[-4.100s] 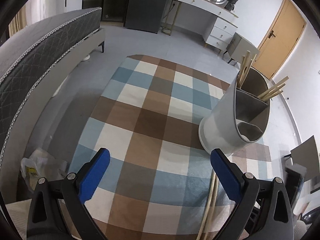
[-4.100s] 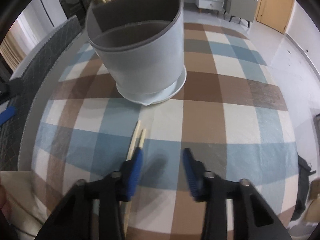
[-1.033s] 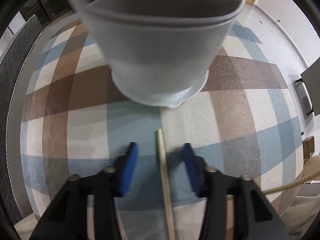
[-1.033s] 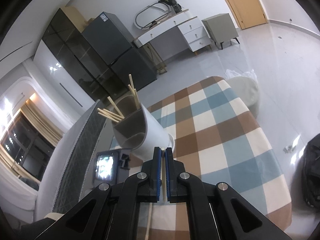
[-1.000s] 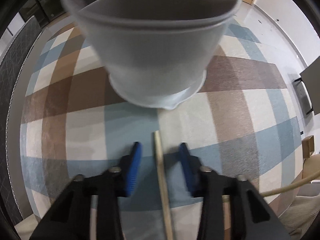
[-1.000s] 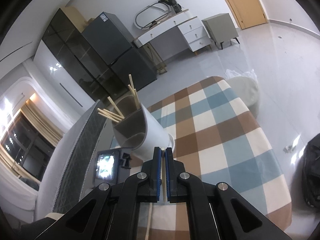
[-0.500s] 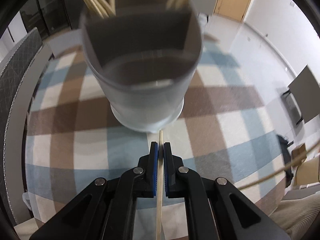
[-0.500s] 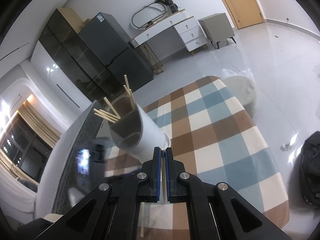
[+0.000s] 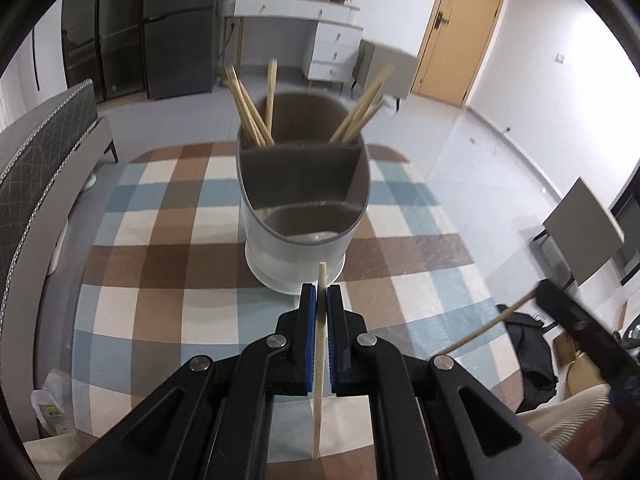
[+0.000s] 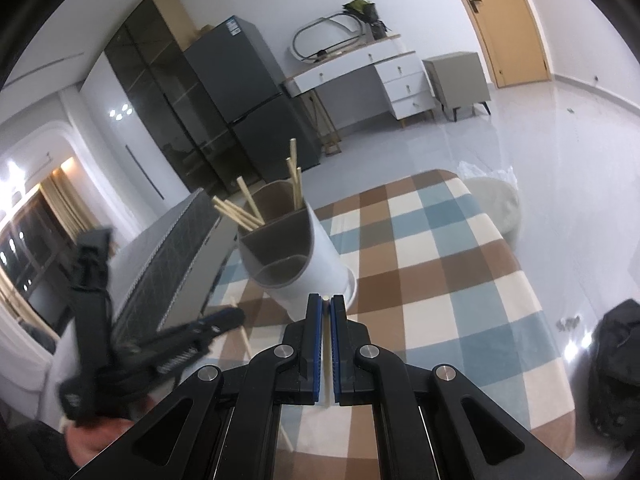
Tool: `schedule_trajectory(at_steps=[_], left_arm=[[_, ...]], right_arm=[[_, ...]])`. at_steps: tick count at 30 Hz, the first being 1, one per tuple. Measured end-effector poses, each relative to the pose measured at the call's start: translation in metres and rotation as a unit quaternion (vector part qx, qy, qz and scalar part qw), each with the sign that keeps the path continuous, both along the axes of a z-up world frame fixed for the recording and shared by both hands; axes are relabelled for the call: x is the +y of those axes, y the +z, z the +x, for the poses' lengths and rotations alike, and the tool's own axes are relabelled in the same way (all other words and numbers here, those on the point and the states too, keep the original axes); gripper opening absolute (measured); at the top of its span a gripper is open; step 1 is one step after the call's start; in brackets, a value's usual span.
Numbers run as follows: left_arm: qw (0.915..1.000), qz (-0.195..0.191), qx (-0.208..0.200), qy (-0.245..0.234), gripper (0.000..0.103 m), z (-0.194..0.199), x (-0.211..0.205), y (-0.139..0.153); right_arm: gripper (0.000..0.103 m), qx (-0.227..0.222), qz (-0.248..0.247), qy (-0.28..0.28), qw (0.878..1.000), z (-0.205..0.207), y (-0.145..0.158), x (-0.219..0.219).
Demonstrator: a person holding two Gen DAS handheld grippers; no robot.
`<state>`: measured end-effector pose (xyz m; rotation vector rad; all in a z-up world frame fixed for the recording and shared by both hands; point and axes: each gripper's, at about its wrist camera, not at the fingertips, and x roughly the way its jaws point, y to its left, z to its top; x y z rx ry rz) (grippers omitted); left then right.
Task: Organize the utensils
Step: 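Lift both held chopsticks and carry them over the utensil holder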
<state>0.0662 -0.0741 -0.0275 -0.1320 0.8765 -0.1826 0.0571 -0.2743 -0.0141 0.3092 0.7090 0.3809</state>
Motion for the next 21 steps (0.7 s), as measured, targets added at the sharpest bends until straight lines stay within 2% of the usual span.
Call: schedule_trajectory(at_steps=[8, 21], left_arm=[[0.9993, -0.013, -0.034, -0.001, 0.001, -0.017, 0.012, 0.013], [0.9985, -0.022, -0.049, -0.006, 0.001, -0.026, 0.032, 0.031]], right_arm=[[0.003, -0.013, -0.016, 0.003, 1.000, -0.016, 0.002, 0.013], [0.003, -0.038, -0.035, 0.004, 0.999, -0.026, 0.016, 0.030]])
